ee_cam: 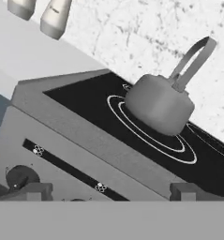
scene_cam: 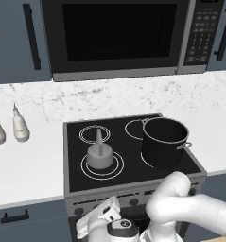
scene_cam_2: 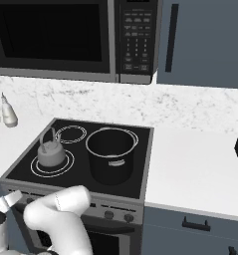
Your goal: Pick the kettle from the counter and place it on a stove burner. Then turn the burner on.
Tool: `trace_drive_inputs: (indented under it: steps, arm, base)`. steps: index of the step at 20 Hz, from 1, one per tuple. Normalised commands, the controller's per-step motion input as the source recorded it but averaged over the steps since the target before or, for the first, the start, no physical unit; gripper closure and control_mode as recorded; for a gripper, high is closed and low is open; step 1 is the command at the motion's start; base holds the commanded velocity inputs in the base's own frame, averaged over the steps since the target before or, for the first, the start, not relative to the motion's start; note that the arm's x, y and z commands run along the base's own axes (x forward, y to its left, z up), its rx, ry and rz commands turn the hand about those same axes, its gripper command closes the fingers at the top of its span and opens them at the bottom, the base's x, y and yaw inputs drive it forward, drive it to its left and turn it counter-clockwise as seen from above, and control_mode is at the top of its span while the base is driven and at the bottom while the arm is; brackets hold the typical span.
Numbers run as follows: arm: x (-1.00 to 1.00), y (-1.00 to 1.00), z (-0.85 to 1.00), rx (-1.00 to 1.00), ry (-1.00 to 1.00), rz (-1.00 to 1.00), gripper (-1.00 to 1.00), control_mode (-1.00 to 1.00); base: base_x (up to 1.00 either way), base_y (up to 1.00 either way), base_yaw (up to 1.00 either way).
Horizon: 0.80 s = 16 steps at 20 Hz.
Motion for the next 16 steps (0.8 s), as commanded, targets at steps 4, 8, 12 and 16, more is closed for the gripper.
trace_drive_inputs:
  steps: [4, 8, 12, 16]
  arm:
    - [-0.19, 0.36, -0.36, 0.08, -0.46, 0.00, -1.00, -1.00]
    - [0.07, 0.24, -0.30, 0.25, -0.27, -0.04, -1.00, -1.00]
    - [0.23, 0.42, -0.38, 0.20, -0.09, -0.06, -1.00, -1.00]
    - [0.01, 0.51, -0.32, 0.18, -0.02, -0.01, -1.00, -1.00]
  base:
    - [0.00, 0.00, 0.00]
    - [0.00, 0.00, 0.00]
    - [0.00, 0.00, 0.00]
    - [0.00, 0.00, 0.00]
